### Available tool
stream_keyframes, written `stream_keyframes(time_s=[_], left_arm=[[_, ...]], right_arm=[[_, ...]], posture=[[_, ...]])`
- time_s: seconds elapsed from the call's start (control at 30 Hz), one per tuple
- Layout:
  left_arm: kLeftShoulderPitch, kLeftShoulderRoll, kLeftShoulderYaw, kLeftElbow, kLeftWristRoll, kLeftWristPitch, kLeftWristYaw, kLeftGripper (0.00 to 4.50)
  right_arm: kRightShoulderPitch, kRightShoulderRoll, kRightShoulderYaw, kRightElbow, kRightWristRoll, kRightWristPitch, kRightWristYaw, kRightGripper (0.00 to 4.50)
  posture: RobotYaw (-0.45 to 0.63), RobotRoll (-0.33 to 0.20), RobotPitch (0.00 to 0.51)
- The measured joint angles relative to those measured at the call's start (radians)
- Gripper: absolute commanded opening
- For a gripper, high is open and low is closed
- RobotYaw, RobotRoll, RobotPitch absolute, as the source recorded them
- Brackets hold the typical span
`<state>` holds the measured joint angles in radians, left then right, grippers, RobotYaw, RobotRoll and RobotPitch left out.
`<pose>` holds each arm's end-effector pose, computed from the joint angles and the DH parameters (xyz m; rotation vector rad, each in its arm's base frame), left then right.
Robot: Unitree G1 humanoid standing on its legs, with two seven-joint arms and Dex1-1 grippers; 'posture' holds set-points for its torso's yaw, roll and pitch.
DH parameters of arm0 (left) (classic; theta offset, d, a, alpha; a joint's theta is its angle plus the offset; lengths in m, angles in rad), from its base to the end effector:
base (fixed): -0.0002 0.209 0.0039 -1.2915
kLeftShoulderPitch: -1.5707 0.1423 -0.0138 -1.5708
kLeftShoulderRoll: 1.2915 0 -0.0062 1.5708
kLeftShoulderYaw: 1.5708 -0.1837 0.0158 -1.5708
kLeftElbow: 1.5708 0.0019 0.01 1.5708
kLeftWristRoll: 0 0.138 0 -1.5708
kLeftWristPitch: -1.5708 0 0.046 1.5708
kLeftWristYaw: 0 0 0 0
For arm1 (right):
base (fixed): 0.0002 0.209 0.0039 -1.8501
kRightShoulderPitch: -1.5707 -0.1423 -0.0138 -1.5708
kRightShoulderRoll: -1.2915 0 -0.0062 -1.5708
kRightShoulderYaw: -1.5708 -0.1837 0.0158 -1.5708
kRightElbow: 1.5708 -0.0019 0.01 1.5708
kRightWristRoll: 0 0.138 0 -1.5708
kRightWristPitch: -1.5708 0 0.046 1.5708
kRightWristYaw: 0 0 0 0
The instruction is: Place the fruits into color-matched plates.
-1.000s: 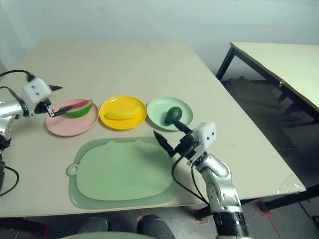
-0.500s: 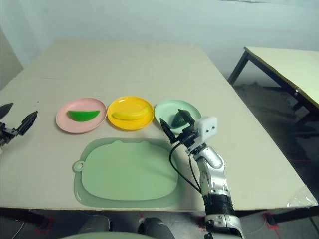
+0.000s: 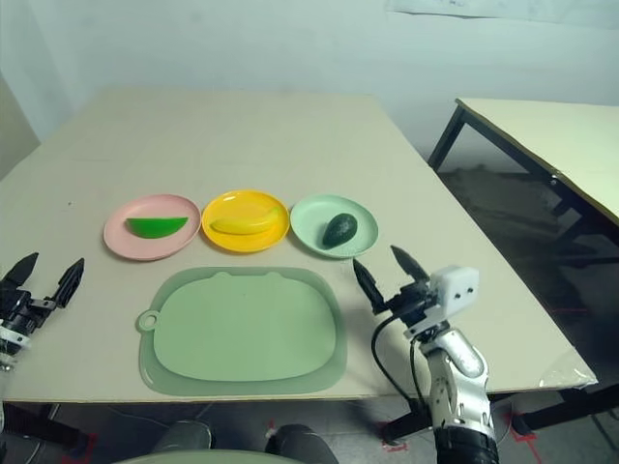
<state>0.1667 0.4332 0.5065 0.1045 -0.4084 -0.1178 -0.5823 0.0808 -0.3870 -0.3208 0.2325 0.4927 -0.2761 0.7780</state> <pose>0.1390 0.3309 0.0661 0.0892 -0.0467 -0.0375 0.1659 -0.2983 0.0417 0.0169 -0.1405 0.3483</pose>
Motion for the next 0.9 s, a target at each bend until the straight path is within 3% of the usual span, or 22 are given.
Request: stream_keyframes(time_s=[0.13, 0.3, 0.53, 0.9], left_arm=[[-0.004, 0.026, 0.026, 0.053, -0.017, -0.029, -0.019, 4.48], [-0.022, 0.029, 0.028, 0.095, -0.022, -0.044, -0.034, 4.48], [-0.056, 0.028, 0.022, 0.117, -0.018, -0.071, -0.03, 4.48], [-0.072, 0.074, 0.043, 0.188, -0.011, -0.088, 0.029, 4.48]], right_arm=[[0.009, -0.048, -0.073, 0.004, 0.062, 0.046, 0.013, 4.5], [-0.101, -0.127, -0.163, 0.222, 0.055, 0.022, -0.002, 4.5], [-0.233, -0.137, -0.166, 0.546, 0.001, -0.074, 0.029, 4.5], [-0.302, -0.109, -0.158, 0.662, -0.037, -0.144, 0.048, 4.5]], posture=[[0.1, 0.0, 0.0], [0.1, 0.0, 0.0], [0.13, 0.0, 0.0], [0.18, 0.0, 0.008]])
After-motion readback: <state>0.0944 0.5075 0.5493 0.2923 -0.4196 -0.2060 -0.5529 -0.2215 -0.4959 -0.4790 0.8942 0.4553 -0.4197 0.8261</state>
